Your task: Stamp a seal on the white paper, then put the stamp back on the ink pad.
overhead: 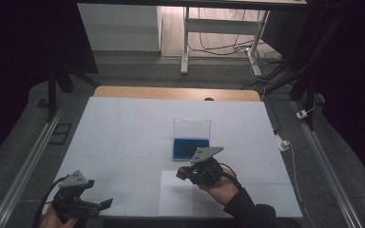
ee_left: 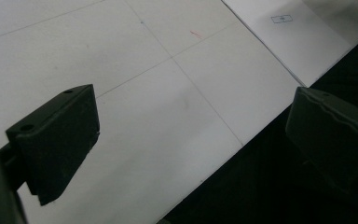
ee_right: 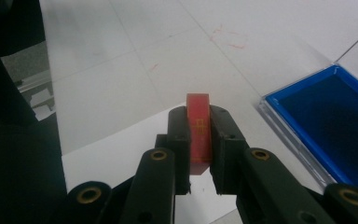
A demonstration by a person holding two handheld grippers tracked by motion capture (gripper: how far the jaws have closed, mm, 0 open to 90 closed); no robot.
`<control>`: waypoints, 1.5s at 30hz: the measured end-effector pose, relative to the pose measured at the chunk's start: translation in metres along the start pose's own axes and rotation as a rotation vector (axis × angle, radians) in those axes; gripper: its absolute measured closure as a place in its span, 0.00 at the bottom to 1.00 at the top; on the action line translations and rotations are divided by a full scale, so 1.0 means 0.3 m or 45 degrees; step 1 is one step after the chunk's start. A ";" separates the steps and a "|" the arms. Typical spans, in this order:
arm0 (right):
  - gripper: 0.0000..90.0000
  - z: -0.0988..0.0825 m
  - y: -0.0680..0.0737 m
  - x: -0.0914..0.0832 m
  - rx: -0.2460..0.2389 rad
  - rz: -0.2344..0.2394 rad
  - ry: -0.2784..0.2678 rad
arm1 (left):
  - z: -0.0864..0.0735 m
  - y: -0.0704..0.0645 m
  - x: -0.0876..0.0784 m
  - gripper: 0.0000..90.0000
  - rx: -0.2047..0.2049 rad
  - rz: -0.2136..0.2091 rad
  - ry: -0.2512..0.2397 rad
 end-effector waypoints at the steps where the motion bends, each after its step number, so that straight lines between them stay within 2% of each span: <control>1: 0.89 0.000 -0.004 -0.001 0.000 0.001 -0.007 | 0.000 0.000 0.000 0.03 0.000 0.000 0.000; 22: 0.89 0.005 -0.080 -0.062 0.064 -0.049 -0.064 | 0.000 0.000 -0.001 0.04 -0.002 -0.002 -0.003; 36: 0.89 0.006 -0.136 -0.088 0.109 -0.124 -0.096 | -0.001 0.000 -0.001 0.04 -0.002 -0.002 -0.003; 45: 0.89 0.005 -0.170 -0.092 0.125 -0.166 -0.084 | -0.001 0.000 0.000 0.04 -0.002 -0.003 -0.003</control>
Point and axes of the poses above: each handheld gripper's, and its own axes: x roughly forward along the jaws, z roughly out of its top, y roughly to its left, the point moved 1 cm from there along x, roughly forward along the jaws, and after that the axes turned 2 degrees about z, right-handed, at the moved point
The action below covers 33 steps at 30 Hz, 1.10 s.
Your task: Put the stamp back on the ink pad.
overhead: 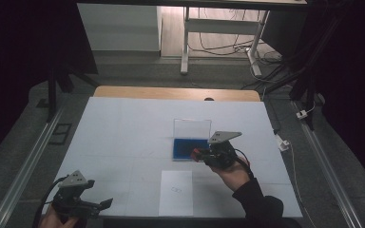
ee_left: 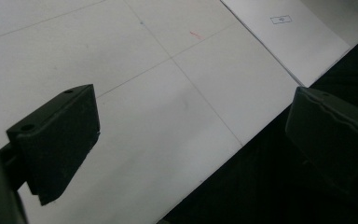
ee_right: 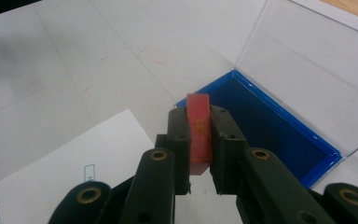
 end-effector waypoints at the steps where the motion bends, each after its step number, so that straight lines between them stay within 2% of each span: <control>1: 0.89 0.000 -0.003 0.001 0.000 -0.004 0.000 | 0.000 0.000 0.000 0.04 0.000 0.000 0.000; 22: 0.89 0.024 -0.054 0.048 -0.025 -0.068 0.004 | 0.001 0.000 0.001 0.04 0.001 0.006 0.008; 33: 0.89 0.046 -0.092 0.101 -0.017 -0.110 0.046 | 0.001 0.001 0.002 0.04 -0.003 0.005 0.008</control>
Point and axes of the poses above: each handheld gripper's, and its own axes: x roughly forward along the jaws, z roughly out of its top, y roughly to its left, the point moved 1 cm from there along x, roughly forward along the jaws, and after that the axes turned 2 degrees about z, right-handed, at the moved point
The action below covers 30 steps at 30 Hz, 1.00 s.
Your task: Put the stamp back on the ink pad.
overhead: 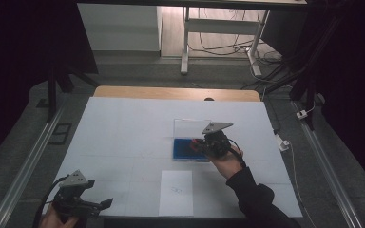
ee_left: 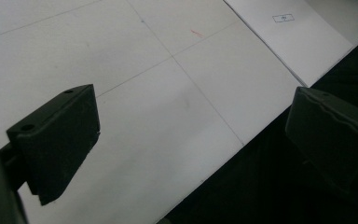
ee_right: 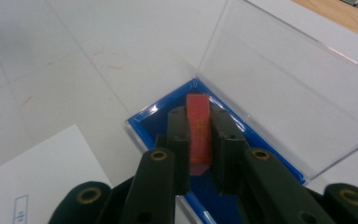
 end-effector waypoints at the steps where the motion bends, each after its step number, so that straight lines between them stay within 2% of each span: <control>1: 0.89 0.003 -0.002 0.007 -0.005 -0.010 0.011 | 0.000 0.000 0.000 0.04 0.000 0.000 0.000; 10: 0.89 0.001 -0.018 0.064 -0.012 -0.040 0.082 | 0.000 0.001 0.000 0.04 -0.003 -0.002 -0.004; 18: 0.89 -0.005 -0.032 0.104 0.005 -0.036 0.116 | 0.000 0.001 0.000 0.04 -0.003 -0.003 -0.003; 24: 0.89 -0.013 -0.035 0.135 -0.007 -0.046 0.161 | 0.000 0.002 0.000 0.04 -0.003 -0.003 -0.003; 30: 0.89 -0.015 -0.039 0.141 0.017 -0.044 0.162 | 0.000 0.001 0.000 0.04 0.000 0.000 0.001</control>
Point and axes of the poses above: each handheld gripper's, and its own axes: x roughly forward along the jaws, z roughly out of its top, y roughly to its left, the point moved 1 cm from there along x, roughly forward along the jaws, and after that the axes turned 2 degrees about z, right-handed, at the moved point
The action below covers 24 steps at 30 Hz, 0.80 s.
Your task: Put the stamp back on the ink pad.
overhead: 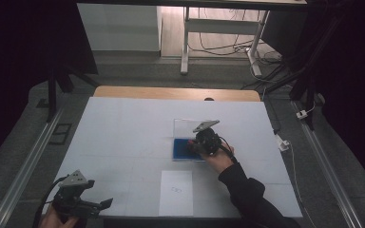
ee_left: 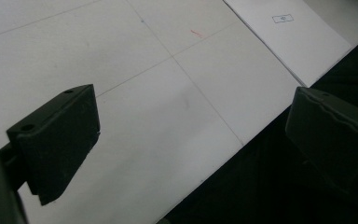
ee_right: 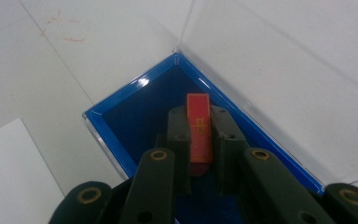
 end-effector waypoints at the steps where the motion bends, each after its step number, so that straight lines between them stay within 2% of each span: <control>1: 0.89 0.000 0.000 0.000 -0.001 -0.002 0.000 | 0.000 0.000 0.000 0.04 0.000 0.000 0.000; 10: 0.88 0.003 0.004 -0.002 -0.001 -0.001 0.007 | -0.001 0.000 0.000 0.04 -0.002 -0.004 -0.005; 12: 0.83 0.004 0.005 -0.001 -0.007 -0.001 0.012 | -0.001 0.000 0.000 0.04 -0.001 -0.004 -0.005; 24: 0.59 0.019 0.007 -0.041 0.002 -0.007 -0.055 | -0.001 -0.001 -0.001 0.04 0.001 -0.002 -0.007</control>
Point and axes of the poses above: each handheld gripper's, and its own axes: x roughly forward along the jaws, z roughly out of its top, y roughly to its left, the point moved 1 cm from there along x, roughly forward along the jaws, and after that the axes turned 2 degrees about z, right-handed, at the moved point
